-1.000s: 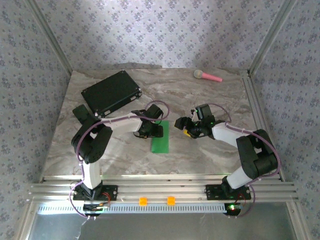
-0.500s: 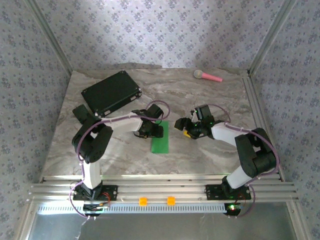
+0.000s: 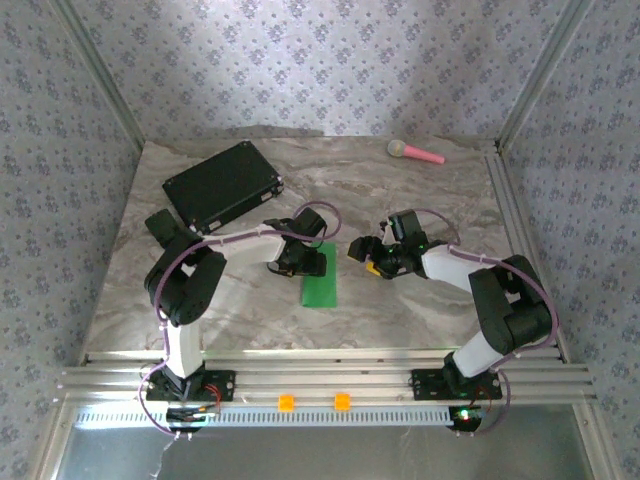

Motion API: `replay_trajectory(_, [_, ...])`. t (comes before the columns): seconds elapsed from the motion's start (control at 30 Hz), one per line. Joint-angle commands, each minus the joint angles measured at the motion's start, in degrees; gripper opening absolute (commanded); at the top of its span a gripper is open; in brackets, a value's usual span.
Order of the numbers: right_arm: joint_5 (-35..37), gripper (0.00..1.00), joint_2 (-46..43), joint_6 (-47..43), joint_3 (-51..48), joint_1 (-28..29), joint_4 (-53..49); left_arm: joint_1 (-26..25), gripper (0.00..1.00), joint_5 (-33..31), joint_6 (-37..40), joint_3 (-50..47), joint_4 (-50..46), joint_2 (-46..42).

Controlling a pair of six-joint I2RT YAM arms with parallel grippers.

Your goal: Fold a paper plane with a square sheet of paper (pick it up from the middle)

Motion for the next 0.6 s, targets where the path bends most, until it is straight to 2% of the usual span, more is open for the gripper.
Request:
replay_trajectory(0.0, [-0.2, 0.75, 0.4, 0.1, 0.8, 0.6, -0.5, 1.0, 0.71, 1.0, 2.2, -1.4, 5.9, 6.2])
replay_trajectory(0.2, [-2.7, 0.63, 2.2, -0.7, 2.1, 1.7, 0.4, 1.0, 0.7, 1.7, 2.5, -1.3, 6.4, 6.4])
replay_trajectory(0.57, [-2.0, 0.62, 2.7, -0.5, 2.5, 2.3, -0.1, 1.3, 0.67, 2.4, 1.8, -1.0, 6.6, 6.5])
